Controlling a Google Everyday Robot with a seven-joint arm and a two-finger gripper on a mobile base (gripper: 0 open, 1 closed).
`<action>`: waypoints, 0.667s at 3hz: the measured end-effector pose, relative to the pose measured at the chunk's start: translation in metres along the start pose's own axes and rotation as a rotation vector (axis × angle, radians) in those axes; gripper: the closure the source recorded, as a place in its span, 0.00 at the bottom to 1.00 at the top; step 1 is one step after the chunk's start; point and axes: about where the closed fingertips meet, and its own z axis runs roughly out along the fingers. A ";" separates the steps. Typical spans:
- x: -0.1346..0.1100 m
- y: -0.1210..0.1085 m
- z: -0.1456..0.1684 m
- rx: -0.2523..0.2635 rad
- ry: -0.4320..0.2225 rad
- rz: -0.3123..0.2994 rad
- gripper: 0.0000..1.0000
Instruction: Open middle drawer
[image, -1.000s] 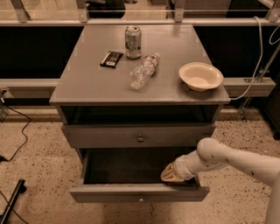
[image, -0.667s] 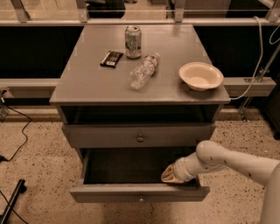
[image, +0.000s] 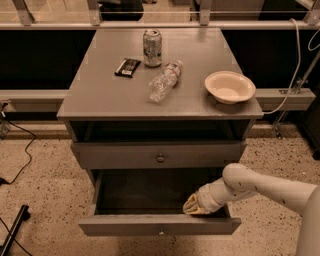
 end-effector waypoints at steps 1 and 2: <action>-0.011 0.022 0.000 -0.077 -0.011 -0.037 1.00; -0.023 0.041 -0.007 -0.144 -0.030 -0.074 1.00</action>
Offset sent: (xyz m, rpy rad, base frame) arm -0.0681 0.0051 0.0330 0.0095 0.0991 0.2320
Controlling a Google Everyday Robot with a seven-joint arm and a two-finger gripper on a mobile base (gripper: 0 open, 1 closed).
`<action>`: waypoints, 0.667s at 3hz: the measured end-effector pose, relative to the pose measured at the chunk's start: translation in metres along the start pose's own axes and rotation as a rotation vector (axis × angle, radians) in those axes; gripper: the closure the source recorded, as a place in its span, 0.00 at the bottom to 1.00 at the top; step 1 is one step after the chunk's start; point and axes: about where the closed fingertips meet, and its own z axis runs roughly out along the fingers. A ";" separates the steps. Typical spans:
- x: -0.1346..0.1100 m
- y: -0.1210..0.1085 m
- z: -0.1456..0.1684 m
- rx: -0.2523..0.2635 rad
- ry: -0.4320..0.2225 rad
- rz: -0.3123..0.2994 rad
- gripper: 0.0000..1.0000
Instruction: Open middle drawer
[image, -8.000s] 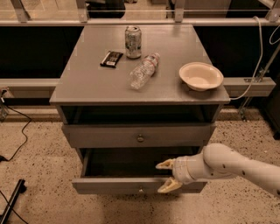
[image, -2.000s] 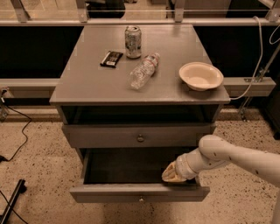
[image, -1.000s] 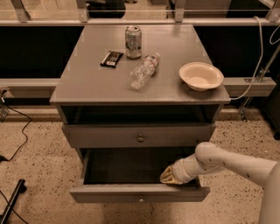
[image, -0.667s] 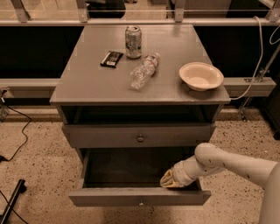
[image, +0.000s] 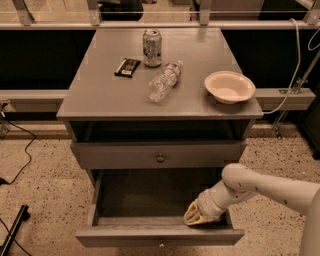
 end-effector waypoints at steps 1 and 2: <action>-0.017 0.009 -0.009 -0.045 -0.010 -0.034 1.00; -0.024 0.003 -0.016 -0.023 0.003 -0.021 1.00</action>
Offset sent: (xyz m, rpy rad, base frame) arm 0.0118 0.0084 0.0417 -0.0262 -0.0367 -0.0381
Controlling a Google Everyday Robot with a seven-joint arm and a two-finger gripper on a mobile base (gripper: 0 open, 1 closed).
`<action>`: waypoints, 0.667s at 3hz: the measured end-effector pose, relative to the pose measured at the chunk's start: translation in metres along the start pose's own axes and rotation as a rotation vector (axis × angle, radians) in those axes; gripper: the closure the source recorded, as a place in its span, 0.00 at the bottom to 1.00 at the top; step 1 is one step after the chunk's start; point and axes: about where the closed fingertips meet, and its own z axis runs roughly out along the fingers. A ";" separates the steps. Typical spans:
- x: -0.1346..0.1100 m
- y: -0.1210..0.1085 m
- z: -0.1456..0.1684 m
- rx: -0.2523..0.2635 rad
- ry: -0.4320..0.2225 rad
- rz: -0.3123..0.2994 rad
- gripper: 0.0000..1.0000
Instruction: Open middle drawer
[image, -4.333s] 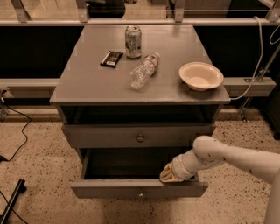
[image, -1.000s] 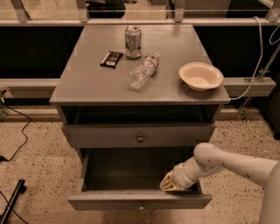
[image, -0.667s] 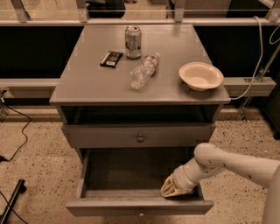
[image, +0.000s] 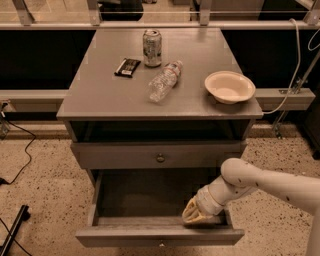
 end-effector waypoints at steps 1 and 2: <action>0.002 -0.015 -0.008 0.091 0.008 0.042 1.00; 0.008 -0.027 -0.010 0.150 0.010 0.071 1.00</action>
Offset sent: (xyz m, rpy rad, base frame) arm 0.0478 -0.0075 0.0049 0.0270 -0.1076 -0.2276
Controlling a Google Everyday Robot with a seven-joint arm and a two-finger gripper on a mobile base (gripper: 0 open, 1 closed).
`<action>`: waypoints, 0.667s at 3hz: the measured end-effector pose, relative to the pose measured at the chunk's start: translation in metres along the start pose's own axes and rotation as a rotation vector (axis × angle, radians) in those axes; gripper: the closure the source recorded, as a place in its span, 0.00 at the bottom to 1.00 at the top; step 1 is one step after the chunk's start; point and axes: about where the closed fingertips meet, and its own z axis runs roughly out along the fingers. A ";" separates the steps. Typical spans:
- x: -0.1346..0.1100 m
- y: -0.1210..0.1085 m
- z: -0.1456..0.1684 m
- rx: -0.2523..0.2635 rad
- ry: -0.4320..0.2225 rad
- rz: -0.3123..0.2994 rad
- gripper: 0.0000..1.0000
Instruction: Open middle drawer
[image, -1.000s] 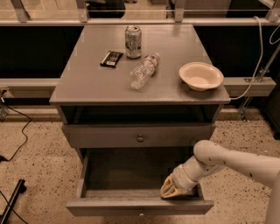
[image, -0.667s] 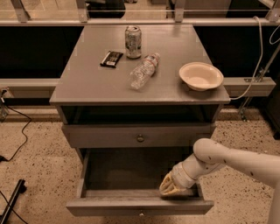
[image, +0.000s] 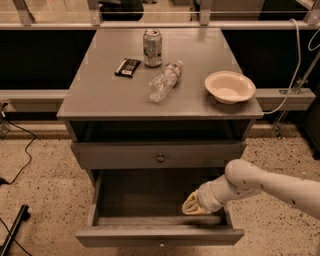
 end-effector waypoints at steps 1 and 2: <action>0.005 -0.007 0.004 0.031 0.001 0.022 1.00; 0.010 -0.006 0.013 0.057 -0.017 0.040 1.00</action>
Offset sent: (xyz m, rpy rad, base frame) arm 0.0083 0.0012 -0.0262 0.0581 -0.0272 -0.1084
